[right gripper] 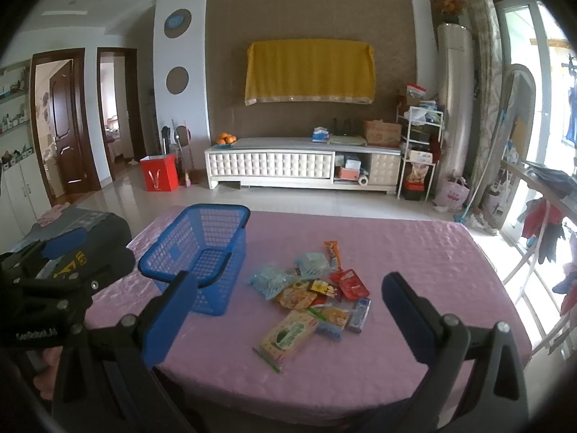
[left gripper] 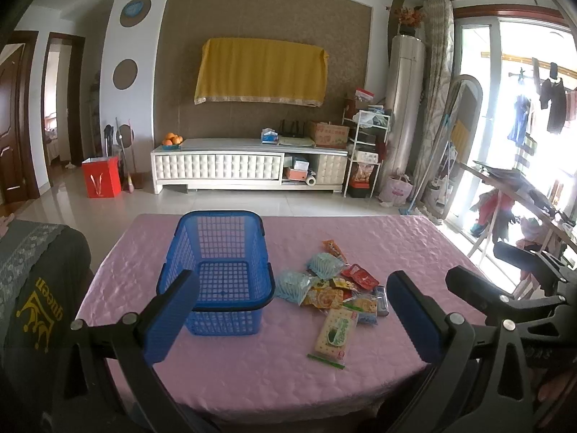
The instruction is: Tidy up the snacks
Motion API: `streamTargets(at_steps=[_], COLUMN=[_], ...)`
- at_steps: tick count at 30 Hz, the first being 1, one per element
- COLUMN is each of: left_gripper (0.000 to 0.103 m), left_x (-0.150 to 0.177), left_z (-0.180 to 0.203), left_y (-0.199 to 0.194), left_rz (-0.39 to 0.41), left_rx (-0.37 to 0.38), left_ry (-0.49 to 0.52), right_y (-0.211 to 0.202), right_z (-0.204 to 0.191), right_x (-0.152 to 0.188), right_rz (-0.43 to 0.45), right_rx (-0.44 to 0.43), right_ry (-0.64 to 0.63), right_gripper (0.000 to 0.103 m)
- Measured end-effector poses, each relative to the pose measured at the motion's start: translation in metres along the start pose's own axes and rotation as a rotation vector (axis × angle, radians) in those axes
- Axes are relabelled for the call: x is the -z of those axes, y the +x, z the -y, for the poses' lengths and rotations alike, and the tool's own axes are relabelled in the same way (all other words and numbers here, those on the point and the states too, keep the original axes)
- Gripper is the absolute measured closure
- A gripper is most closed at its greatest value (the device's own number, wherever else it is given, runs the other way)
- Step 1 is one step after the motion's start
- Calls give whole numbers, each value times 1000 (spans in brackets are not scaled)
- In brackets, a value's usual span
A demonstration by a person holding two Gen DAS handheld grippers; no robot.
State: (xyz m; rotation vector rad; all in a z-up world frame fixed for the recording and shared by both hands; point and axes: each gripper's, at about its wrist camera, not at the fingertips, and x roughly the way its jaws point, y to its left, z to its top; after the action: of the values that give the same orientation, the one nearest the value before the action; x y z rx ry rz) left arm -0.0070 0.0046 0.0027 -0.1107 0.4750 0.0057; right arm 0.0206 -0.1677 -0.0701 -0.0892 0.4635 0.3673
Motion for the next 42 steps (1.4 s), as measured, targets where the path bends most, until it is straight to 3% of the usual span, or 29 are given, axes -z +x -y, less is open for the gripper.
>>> streamTargets(at_steps=[32, 42], left_gripper=[0, 0], left_x=[-2, -14], left_z=[3, 28], left_y=[0, 52], left_rz=[-3, -70], left_rx=[16, 96], left_ry=[0, 76], right_y=[1, 28], right_z=[-2, 33], right_x=[-2, -7], right_rz=[-6, 30], right_rx=[-12, 116], right_ry=[8, -1], right_gripper=[0, 0])
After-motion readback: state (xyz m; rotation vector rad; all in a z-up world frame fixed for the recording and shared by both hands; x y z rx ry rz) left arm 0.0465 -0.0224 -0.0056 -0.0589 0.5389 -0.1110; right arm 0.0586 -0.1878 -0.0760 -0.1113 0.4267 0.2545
